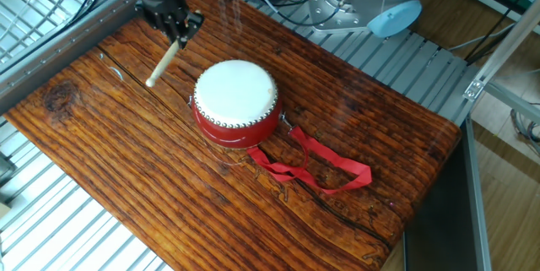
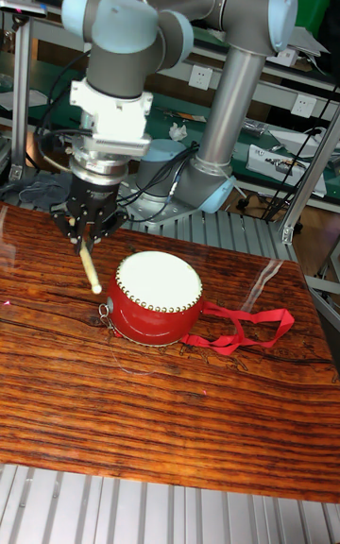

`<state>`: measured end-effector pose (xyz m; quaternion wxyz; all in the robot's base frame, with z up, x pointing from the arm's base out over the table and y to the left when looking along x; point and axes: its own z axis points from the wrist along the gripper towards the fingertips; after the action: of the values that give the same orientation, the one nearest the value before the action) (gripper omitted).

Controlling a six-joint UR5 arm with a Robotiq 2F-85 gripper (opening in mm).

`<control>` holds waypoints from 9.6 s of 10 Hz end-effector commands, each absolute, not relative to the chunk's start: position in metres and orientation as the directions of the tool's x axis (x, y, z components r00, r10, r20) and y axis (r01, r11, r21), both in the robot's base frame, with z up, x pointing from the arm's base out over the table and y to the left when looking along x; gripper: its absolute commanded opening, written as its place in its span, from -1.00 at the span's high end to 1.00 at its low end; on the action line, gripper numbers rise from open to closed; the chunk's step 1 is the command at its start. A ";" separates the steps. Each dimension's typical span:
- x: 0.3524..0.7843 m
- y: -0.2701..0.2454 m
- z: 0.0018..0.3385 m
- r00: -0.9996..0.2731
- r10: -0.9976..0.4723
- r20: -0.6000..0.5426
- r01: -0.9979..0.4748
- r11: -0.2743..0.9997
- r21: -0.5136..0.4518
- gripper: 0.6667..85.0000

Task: Play the drum

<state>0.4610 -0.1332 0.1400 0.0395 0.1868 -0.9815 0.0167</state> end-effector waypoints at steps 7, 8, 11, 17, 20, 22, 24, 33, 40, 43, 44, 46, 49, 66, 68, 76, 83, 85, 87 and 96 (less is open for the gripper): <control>0.445 -0.113 0.157 -0.606 -0.779 0.160 -0.787 0.617 0.020 0.99; 0.446 -0.102 0.159 -0.561 -0.815 0.143 -0.821 0.570 0.033 0.99; 0.446 -0.110 0.163 -0.425 -0.879 0.214 -0.900 0.435 -0.003 0.99; 0.431 -0.081 0.157 -0.492 -0.858 0.146 -0.859 0.506 0.076 0.99; 0.435 -0.086 0.154 -0.413 -0.901 0.135 -0.902 0.425 0.079 0.99; 0.432 -0.095 0.155 -0.377 -0.910 0.170 -0.916 0.394 0.080 0.99; 0.435 -0.137 0.154 -0.399 -0.856 0.328 -0.909 0.415 -0.023 0.99; 0.436 -0.103 0.123 -0.564 -0.811 0.158 -0.817 0.576 0.042 0.99; 0.437 -0.093 0.127 -0.543 -0.832 0.108 -0.830 0.552 0.079 0.99; 0.438 -0.089 0.130 -0.537 -0.839 0.083 -0.835 0.543 0.092 0.99; 0.439 -0.082 0.130 -0.525 -0.849 0.056 -0.843 0.528 0.102 0.99; 0.445 -0.073 0.129 -0.517 -0.856 0.013 -0.851 0.515 0.101 0.99; 0.448 -0.067 0.129 -0.497 -0.867 -0.015 -0.864 0.493 0.104 0.99; 0.460 -0.114 0.120 -0.601 -0.796 0.078 -0.798 0.602 -0.008 0.99; 0.457 -0.115 0.122 -0.578 -0.811 0.088 -0.814 0.581 0.005 0.99; 0.428 -0.123 0.146 -0.439 -0.868 0.231 -0.885 0.462 0.055 0.99; 0.425 -0.117 0.150 -0.440 -0.859 0.264 -0.884 0.465 0.039 0.99; 0.423 -0.122 0.148 -0.426 -0.855 0.296 -0.891 0.453 0.026 0.99; 0.422 -0.120 0.145 -0.423 -0.855 0.301 -0.892 0.452 0.029 0.99; 0.418 -0.121 0.164 -0.436 -0.848 0.301 -0.880 0.472 0.055 0.99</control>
<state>0.4188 -0.1168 0.1434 0.1453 0.5071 -0.8466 0.0715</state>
